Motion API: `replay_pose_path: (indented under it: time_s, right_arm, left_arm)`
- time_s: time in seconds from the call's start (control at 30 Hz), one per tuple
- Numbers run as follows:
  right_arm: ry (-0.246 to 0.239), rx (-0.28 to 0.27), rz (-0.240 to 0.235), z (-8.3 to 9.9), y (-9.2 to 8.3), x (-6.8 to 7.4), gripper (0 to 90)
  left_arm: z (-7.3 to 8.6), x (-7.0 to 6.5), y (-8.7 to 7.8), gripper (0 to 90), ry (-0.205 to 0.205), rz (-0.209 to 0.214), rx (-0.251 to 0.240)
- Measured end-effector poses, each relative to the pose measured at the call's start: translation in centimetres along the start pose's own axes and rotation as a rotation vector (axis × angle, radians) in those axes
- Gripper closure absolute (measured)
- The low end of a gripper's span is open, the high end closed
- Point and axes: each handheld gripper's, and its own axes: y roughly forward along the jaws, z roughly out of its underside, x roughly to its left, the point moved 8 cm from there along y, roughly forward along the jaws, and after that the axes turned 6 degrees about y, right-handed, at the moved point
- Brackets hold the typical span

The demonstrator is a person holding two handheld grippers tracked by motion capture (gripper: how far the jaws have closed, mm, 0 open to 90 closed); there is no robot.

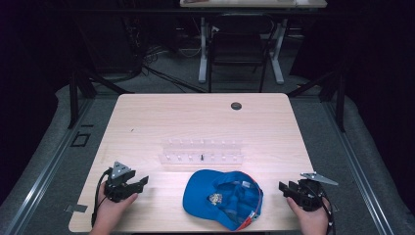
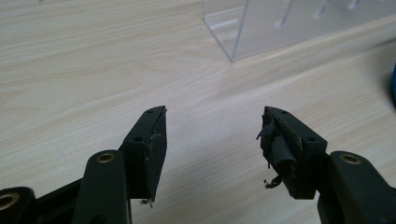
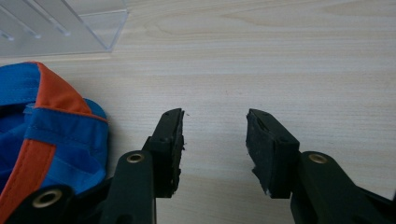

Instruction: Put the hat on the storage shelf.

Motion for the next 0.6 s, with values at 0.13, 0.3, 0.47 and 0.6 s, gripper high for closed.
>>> replay_pose_path:
  time_s: [0.13, 0.3, 0.47, 0.6]
  right_arm:
    - [0.005, -0.008, -0.008, -0.1, 0.0, 0.2, 57.7]
    - [0.018, -0.007, -0.064, 0.2, -1.0, 1.0, 62.1]
    - [0.022, -0.020, -0.096, 0.3, -1.8, 1.8, 64.1]
    - [0.005, -0.002, -0.080, 0.5, -1.6, 2.2, 63.4]
  left_arm:
    - [0.0, -0.1, 0.0, 42.5, 0.009, 0.008, -0.003]
    - [-0.4, -0.2, -0.4, 42.2, -0.005, -0.003, -0.034]
    - [-0.7, -0.1, -0.8, 45.0, -0.014, -0.003, -0.049]
    - [-0.5, -0.7, -0.7, 50.8, -0.015, 0.053, -0.027]
